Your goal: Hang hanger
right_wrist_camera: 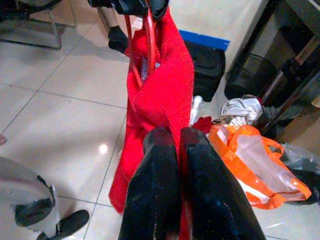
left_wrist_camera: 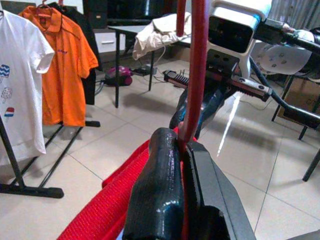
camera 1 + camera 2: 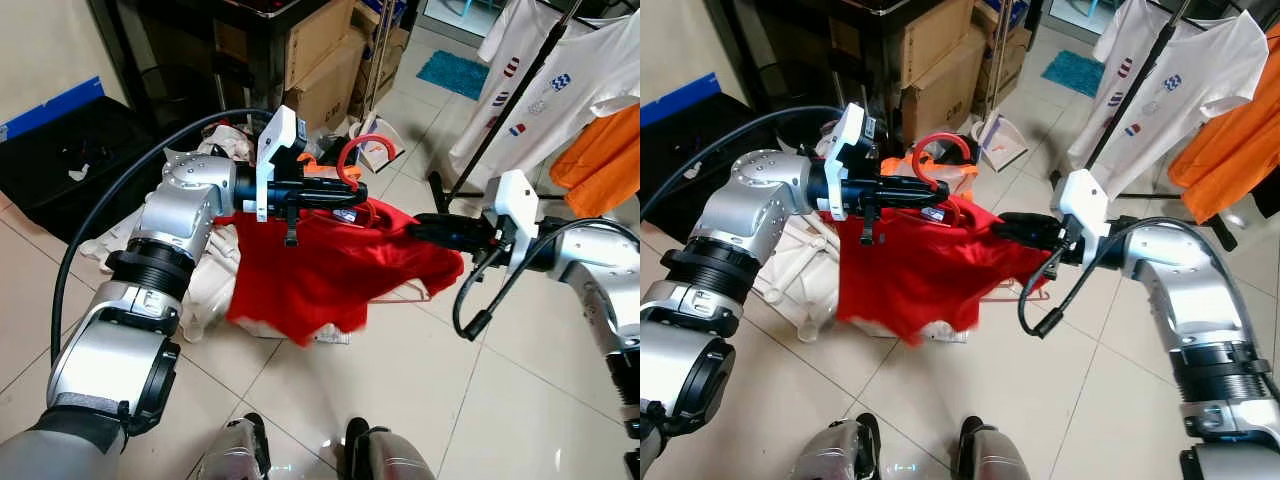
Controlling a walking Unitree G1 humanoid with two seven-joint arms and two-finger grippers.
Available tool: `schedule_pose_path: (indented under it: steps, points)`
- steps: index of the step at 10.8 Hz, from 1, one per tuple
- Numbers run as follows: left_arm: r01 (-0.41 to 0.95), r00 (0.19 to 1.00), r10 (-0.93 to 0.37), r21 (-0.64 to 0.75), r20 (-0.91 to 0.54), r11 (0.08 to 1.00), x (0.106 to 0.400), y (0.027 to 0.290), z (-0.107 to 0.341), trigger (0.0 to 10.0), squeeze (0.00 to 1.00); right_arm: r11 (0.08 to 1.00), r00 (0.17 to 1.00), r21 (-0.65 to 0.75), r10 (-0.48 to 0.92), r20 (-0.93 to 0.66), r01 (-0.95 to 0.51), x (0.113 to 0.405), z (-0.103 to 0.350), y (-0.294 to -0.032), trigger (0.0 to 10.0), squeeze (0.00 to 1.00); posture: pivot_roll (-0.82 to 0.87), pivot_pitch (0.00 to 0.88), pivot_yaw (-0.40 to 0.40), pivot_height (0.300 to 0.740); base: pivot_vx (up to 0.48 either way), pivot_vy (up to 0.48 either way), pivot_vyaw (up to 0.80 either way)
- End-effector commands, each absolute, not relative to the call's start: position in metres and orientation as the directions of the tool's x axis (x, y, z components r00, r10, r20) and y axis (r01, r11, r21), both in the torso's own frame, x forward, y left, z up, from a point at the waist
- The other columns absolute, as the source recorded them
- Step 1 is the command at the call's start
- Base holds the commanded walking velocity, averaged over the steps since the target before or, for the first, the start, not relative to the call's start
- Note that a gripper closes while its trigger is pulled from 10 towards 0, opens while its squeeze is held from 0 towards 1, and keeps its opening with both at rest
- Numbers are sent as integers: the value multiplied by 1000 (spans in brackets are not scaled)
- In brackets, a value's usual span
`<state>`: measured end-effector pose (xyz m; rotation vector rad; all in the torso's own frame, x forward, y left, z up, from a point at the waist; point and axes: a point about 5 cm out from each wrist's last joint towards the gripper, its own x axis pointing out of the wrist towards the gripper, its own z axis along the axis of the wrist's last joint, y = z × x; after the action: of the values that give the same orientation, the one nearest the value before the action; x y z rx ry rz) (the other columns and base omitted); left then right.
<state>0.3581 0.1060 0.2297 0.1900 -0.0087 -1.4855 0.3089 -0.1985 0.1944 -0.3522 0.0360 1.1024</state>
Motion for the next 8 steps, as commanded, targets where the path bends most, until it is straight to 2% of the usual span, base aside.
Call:
schedule_pose_path:
  steps: [1,8]
  points:
    - [986,95,-987,148,-127,76,359,109,231,0,0,454,510,-272,838,-193,-849,309,201,-217,0,0,-188,160,-68,740,0,0,0]
    - [985,104,-986,150,-129,84,359,112,231,0,0,485,549,-274,797,-252,-830,307,197,-241,0,0,-187,165,-68,740,0,0,0]
